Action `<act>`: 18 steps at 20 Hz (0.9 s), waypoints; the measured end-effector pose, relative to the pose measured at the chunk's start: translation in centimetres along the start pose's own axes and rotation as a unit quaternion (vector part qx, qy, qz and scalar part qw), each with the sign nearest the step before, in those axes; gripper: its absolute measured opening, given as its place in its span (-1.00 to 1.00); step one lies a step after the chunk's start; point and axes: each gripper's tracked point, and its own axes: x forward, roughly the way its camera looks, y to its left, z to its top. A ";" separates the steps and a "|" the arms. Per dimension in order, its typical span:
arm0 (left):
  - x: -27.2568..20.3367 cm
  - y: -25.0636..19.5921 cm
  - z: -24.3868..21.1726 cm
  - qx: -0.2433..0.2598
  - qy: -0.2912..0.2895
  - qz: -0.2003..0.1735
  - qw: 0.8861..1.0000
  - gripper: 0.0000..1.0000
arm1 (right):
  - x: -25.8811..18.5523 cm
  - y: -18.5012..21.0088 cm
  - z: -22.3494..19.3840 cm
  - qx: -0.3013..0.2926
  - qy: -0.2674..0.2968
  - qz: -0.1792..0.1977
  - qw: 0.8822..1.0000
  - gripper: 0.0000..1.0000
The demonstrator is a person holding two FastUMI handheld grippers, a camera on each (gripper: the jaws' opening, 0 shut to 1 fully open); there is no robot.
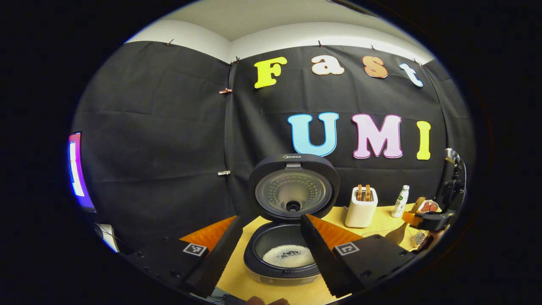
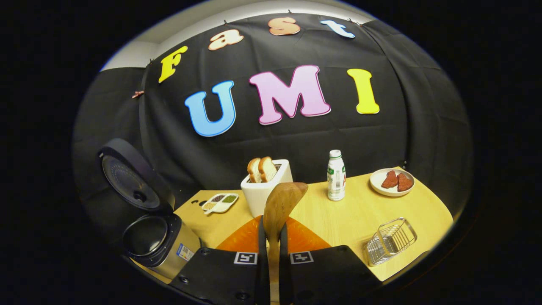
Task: Close the left gripper, press the button to open the rice cooker; take a wooden spoon from the chopstick holder with the right hand, scoop a spoonful of rice and pour it into the rice cooker, then put the wooden spoon back into the chopstick holder.
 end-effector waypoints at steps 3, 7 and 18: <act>0.5 0.7 -0.3 0.002 0.001 -0.006 1.000 0.87 | 1.2 0.6 -2.8 -0.005 0.020 -0.014 1.000 -0.75; 1.3 1.7 -1.2 0.011 0.005 -0.010 1.000 0.87 | 1.5 2.1 -4.4 -0.028 0.023 -0.022 0.999 -0.75; 2.1 2.5 -2.2 0.010 0.010 -0.021 1.000 0.88 | 0.0 4.8 -5.7 0.137 0.058 -0.015 0.989 -0.75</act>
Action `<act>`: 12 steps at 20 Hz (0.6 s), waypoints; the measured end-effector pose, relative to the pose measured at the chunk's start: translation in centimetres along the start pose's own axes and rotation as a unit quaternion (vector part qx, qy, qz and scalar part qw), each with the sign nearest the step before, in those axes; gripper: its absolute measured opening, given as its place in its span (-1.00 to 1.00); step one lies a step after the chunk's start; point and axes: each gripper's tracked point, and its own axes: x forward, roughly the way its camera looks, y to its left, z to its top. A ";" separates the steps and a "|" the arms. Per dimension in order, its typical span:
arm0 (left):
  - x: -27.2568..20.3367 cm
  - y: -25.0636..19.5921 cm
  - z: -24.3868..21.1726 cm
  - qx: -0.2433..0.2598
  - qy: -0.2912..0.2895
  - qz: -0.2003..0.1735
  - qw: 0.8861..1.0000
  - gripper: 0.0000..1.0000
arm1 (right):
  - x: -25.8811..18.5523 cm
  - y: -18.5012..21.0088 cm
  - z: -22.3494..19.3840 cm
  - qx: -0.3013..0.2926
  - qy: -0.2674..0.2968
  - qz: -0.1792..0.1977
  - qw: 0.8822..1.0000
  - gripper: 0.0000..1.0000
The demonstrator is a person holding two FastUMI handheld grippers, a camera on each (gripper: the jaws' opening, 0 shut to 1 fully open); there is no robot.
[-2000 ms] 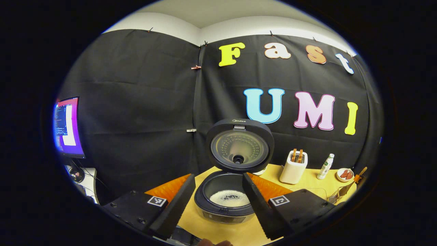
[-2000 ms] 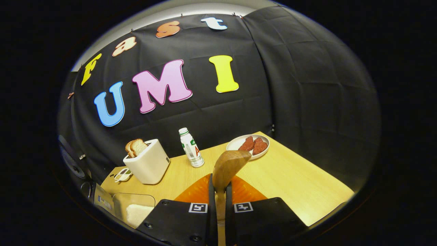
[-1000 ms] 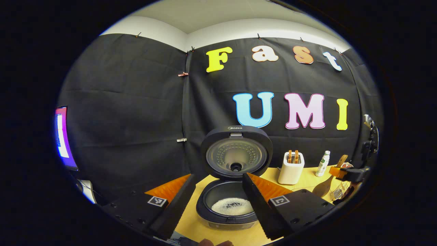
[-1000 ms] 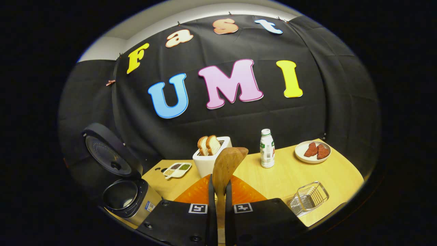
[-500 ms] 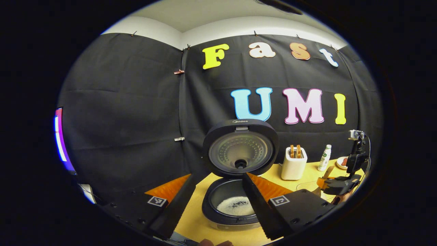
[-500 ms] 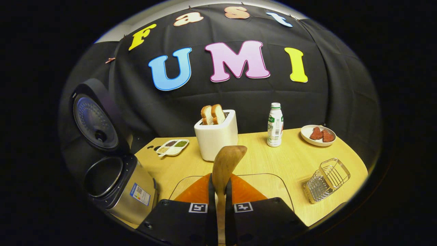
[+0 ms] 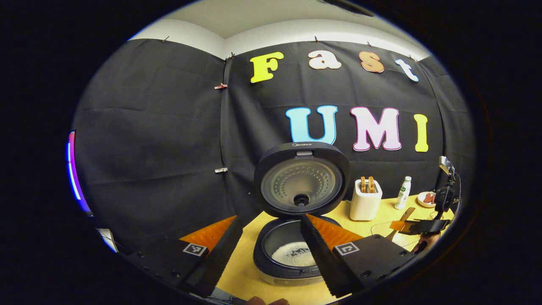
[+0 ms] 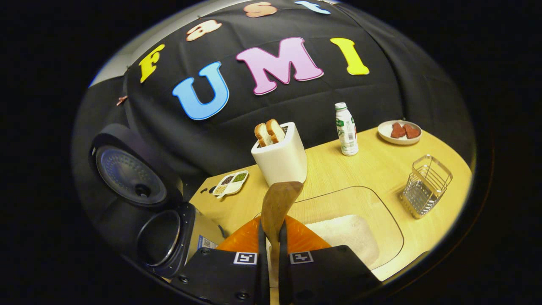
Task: Close the left gripper, press the button to open the rice cooker; take a wooden spoon from the chopstick holder with the right hand, scoop a spoonful of rice and pour it into the rice cooker, then put the wooden spoon back into the chopstick holder.
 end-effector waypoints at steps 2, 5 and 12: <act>-0.1 0.0 0.1 0.001 0.000 -0.002 1.000 0.89 | -0.2 -0.3 0.1 0.020 0.002 0.002 1.000 -0.74; -0.2 0.1 0.0 -0.001 0.002 0.001 1.000 0.87 | -0.3 -0.7 0.7 0.044 0.000 0.007 0.999 -0.74; -0.9 0.3 1.0 0.023 -0.004 0.008 1.000 0.88 | -0.6 -2.4 3.8 0.144 -0.030 0.008 0.989 -0.74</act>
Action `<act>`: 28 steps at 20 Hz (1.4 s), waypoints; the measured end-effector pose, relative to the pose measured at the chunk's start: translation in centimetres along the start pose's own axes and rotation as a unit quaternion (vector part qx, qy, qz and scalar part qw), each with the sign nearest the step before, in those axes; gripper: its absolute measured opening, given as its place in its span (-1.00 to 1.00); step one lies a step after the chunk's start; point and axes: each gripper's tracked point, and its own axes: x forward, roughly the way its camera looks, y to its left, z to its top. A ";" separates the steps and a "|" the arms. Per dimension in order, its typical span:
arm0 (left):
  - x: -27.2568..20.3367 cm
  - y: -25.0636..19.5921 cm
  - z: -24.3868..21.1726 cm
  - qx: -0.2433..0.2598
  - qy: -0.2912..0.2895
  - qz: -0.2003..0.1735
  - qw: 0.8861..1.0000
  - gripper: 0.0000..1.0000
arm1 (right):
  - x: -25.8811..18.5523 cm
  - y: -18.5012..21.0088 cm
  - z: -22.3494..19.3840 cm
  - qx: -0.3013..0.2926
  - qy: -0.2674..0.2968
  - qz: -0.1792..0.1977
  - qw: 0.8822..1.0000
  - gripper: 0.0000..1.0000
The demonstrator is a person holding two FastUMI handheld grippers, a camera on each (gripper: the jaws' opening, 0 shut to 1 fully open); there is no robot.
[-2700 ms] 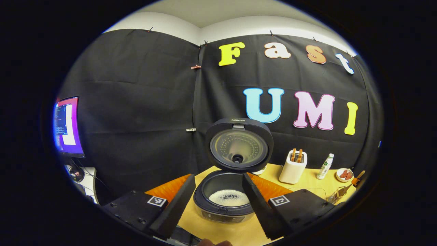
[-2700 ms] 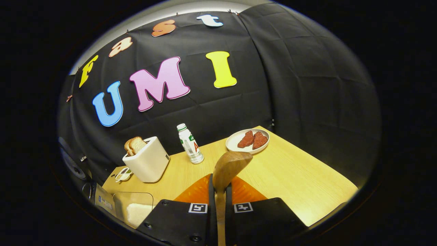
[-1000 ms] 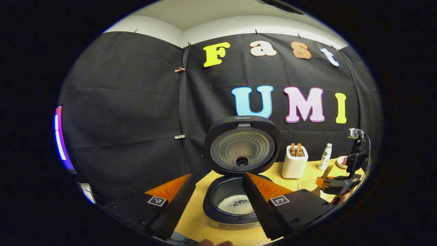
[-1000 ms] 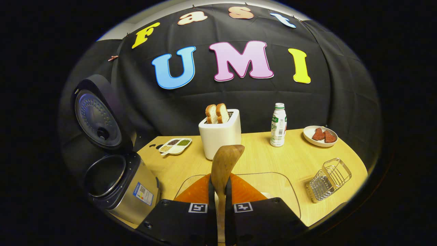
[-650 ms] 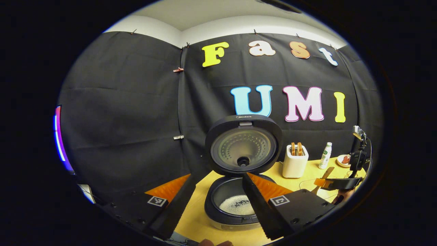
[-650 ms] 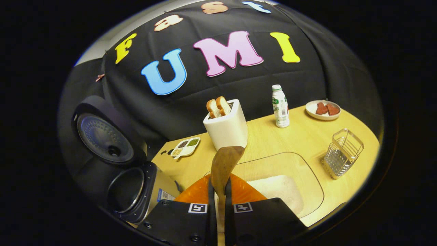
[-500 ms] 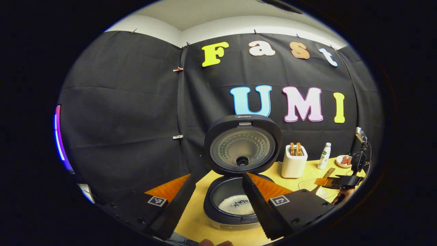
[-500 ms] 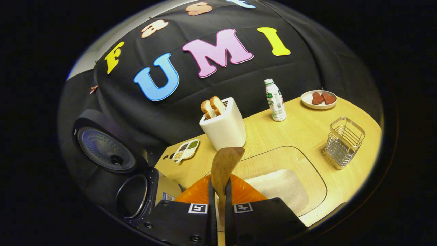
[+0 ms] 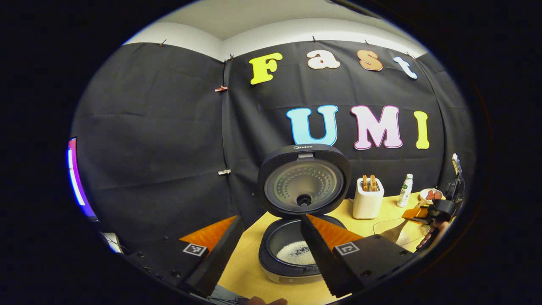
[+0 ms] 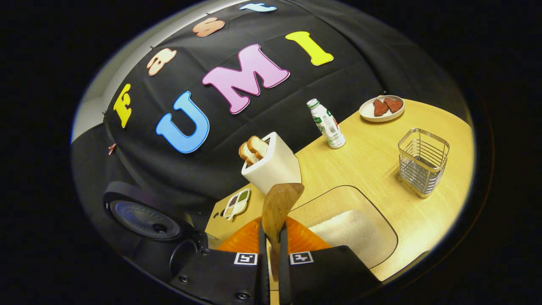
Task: Close the left gripper, press the button to open the rice cooker; take a wooden spoon from the chopstick holder with the right hand, scoop a spoonful of rice and pour it into the rice cooker, then put the wooden spoon back into the chopstick holder.
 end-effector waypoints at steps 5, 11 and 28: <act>-0.2 -0.3 0.9 0.010 -0.008 -0.005 1.000 0.92 | -0.7 -0.5 2.8 0.061 -0.024 0.001 0.998 -0.74; 0.1 0.4 0.2 -0.018 0.006 0.003 1.000 0.94 | -1.5 -0.8 4.0 0.084 -0.033 0.001 0.996 -0.75; -0.5 3.4 -0.1 -0.031 -0.010 0.029 0.999 0.94 | -3.7 18.6 -1.5 -0.043 0.030 0.165 0.985 -0.75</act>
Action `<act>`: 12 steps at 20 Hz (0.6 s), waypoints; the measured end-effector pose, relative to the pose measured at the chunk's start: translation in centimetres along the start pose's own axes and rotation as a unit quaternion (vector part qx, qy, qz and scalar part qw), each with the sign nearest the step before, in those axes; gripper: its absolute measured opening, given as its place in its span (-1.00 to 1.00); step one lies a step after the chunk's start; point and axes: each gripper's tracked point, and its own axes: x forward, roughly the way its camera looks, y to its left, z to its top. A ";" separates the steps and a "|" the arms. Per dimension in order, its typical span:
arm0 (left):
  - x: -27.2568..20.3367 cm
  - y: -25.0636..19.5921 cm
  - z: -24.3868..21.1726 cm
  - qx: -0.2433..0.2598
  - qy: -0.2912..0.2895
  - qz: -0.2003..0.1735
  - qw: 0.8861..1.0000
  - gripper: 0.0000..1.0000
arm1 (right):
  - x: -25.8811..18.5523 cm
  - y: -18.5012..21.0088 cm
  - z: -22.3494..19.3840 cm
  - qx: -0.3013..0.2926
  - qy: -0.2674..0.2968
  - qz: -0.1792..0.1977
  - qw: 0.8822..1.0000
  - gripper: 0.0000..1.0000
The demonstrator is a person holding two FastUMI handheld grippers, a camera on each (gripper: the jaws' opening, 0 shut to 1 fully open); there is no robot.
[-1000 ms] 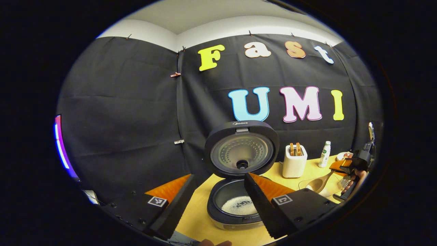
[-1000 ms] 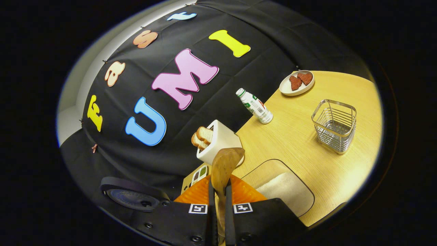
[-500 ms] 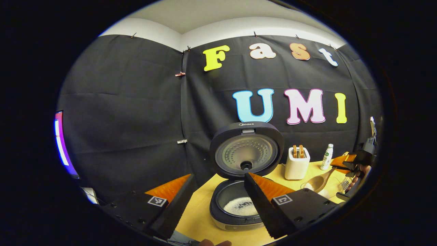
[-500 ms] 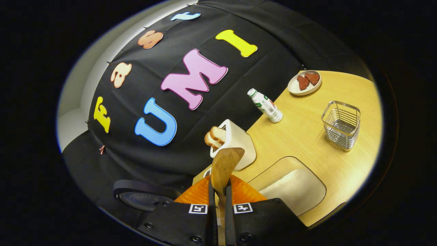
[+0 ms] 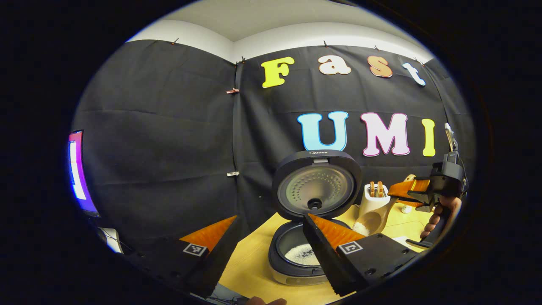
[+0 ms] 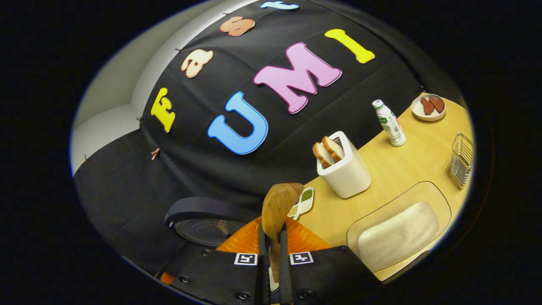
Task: Close the left gripper, press the button to open the rice cooker; take a wooden spoon from the chopstick holder with the right hand, scoop a spoonful of rice and pour it into the rice cooker, then put the wooden spoon back into the chopstick holder.
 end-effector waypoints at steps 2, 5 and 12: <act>-0.1 0.5 -0.3 -0.007 0.004 0.006 1.000 0.99 | 0.6 2.1 -1.2 -0.057 0.010 0.020 0.998 -0.75; -0.2 1.6 -0.3 -0.014 0.004 0.021 1.000 0.93 | 1.2 4.9 -3.1 -0.131 0.022 0.053 0.990 -0.75; -0.9 1.6 0.0 -0.016 -0.001 0.028 0.999 0.94 | 1.6 7.2 -6.4 -0.272 0.032 0.095 0.957 -0.75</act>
